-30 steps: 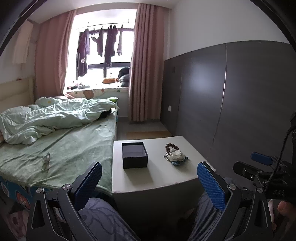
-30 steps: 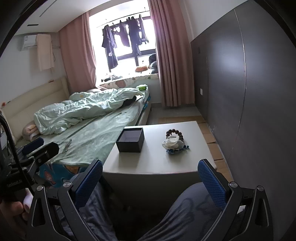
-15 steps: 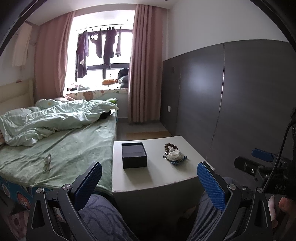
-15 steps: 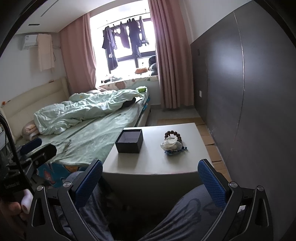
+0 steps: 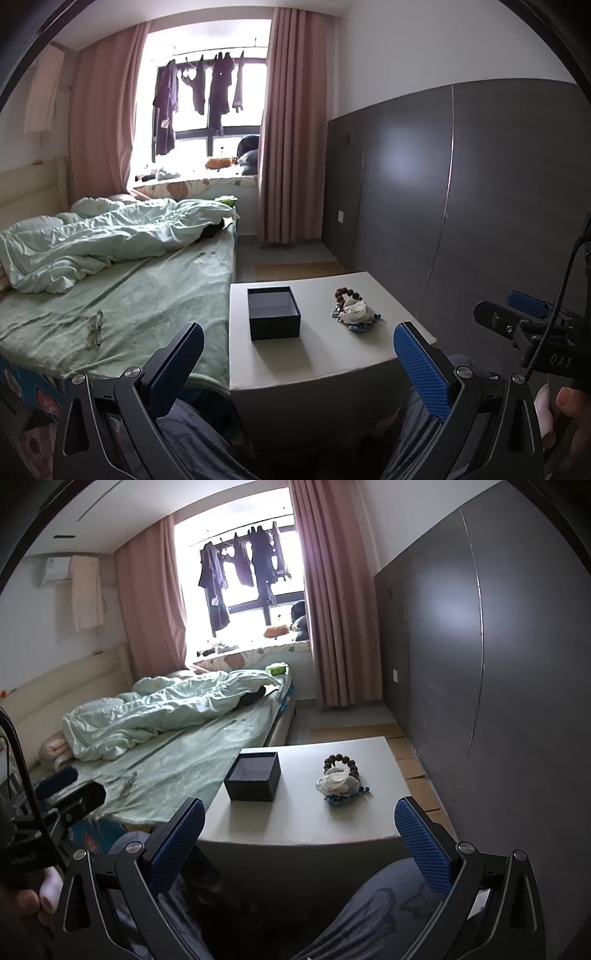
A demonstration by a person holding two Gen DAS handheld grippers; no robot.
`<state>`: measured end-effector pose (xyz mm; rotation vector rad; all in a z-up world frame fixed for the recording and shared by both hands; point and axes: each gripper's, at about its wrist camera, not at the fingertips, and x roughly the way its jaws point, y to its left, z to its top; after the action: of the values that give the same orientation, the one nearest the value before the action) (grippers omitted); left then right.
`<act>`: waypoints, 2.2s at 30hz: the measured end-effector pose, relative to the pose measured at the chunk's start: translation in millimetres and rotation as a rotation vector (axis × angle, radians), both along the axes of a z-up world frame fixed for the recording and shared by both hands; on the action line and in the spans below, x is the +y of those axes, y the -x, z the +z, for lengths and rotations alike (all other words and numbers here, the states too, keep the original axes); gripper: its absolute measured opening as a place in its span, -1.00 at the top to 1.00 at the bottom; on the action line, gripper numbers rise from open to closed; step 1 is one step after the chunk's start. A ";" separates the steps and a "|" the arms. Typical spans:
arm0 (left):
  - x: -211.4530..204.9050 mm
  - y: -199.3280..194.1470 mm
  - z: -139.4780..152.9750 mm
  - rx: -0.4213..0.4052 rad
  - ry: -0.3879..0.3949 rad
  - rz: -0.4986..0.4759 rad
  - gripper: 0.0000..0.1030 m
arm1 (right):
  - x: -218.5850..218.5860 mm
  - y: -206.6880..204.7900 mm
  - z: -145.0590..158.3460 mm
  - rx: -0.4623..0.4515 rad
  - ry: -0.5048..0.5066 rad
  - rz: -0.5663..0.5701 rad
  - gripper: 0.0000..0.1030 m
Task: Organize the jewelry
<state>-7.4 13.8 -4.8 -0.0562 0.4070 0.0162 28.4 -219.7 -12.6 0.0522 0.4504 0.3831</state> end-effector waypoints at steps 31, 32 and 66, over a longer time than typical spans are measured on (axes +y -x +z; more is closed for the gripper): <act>-11.1 -179.0 -77.3 0.245 0.154 -0.250 -0.60 | -39.5 -161.2 -91.1 0.307 -0.111 -0.003 -0.01; -13.7 -184.4 -79.4 0.255 0.158 -0.263 -0.57 | -43.7 -166.4 -94.5 0.318 -0.123 -0.004 0.00; -74.0 -339.0 -168.9 0.491 0.085 -0.410 1.00 | -86.8 -253.1 -175.6 0.518 -0.296 -0.012 0.00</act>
<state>331.6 -60.2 -173.7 -0.0513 0.9044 -0.3983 281.5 -306.5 -188.2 0.4488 0.9007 0.4217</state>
